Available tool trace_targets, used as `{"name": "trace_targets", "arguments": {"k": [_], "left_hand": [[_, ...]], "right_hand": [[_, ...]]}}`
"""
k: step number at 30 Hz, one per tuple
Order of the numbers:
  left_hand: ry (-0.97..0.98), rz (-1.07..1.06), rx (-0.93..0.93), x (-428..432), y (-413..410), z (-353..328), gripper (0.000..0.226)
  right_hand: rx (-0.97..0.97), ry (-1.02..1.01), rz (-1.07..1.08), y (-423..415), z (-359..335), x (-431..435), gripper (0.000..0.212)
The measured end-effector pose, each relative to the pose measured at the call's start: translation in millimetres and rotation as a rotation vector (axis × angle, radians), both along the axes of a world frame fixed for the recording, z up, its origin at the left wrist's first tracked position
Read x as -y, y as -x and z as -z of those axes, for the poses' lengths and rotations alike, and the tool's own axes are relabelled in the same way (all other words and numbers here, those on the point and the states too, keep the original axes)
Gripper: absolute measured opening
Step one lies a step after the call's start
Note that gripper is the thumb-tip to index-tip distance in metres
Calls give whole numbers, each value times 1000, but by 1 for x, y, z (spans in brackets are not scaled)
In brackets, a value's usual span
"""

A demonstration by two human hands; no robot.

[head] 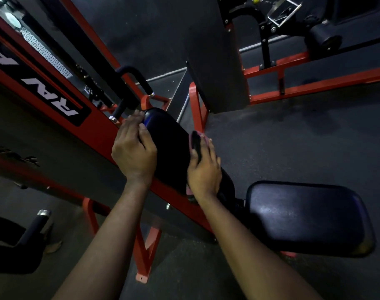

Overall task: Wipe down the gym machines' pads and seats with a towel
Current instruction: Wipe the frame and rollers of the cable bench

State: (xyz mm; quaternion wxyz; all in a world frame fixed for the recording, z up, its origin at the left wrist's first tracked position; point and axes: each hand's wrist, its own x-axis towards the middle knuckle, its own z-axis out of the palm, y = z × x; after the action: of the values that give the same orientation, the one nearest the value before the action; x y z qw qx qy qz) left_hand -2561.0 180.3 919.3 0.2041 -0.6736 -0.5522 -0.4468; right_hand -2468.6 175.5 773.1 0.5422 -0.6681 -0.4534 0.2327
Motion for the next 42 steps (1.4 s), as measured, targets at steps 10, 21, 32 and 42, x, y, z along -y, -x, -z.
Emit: {"name": "trace_targets", "arguments": {"k": [10,21,32,42], "left_hand": [[-31,-8,-6,-1,0,1,32],[-43,-1,-36,-2,2,2,32],[-32,15,-10,-2,1,2,33],[-28,5,1,-1,0,2,33]], "right_hand": [[-265,489,-13,-43,134,4,49],[-273,840,32,-56,137,5,48],[78,42,82,5,-13,12,48],[-75,272,73,-15,123,30,51]]}}
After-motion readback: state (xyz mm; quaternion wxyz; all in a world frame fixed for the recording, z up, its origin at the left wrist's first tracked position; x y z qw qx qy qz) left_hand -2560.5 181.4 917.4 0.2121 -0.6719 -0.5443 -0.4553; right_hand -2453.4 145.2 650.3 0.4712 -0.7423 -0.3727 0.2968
